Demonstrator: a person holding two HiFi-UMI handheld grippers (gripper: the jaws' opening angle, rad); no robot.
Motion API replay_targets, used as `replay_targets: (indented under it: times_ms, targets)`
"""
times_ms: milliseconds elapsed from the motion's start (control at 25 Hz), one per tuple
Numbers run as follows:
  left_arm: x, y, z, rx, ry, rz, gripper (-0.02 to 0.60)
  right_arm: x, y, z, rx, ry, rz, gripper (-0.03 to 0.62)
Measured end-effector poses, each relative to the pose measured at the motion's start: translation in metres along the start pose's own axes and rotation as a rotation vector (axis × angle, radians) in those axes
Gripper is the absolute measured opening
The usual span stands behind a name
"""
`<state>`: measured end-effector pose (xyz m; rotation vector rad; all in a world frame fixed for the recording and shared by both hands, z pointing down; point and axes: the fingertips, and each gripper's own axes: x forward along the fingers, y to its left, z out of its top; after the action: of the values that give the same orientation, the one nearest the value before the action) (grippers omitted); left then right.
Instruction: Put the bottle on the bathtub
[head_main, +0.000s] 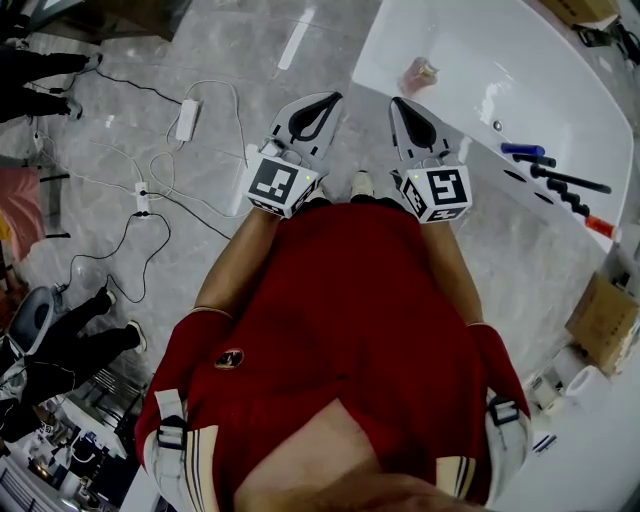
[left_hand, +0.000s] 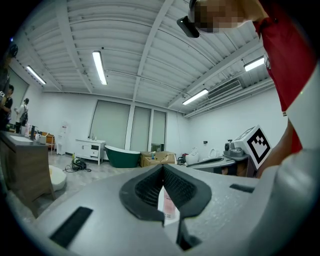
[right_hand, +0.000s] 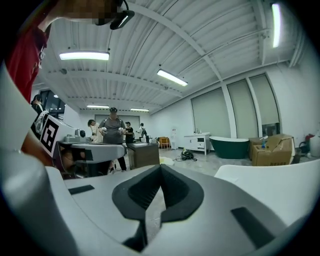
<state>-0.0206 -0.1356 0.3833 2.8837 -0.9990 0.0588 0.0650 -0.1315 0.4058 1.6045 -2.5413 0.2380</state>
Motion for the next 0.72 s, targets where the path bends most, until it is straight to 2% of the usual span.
replay_targets:
  times_ms: [720]
  targets:
    - [0.0077,0.0055,0.0032,-0.001,0.005,0.003,0.008,0.0050,0.0016,-0.0009,-0.017,0.020,0.042,-0.002]
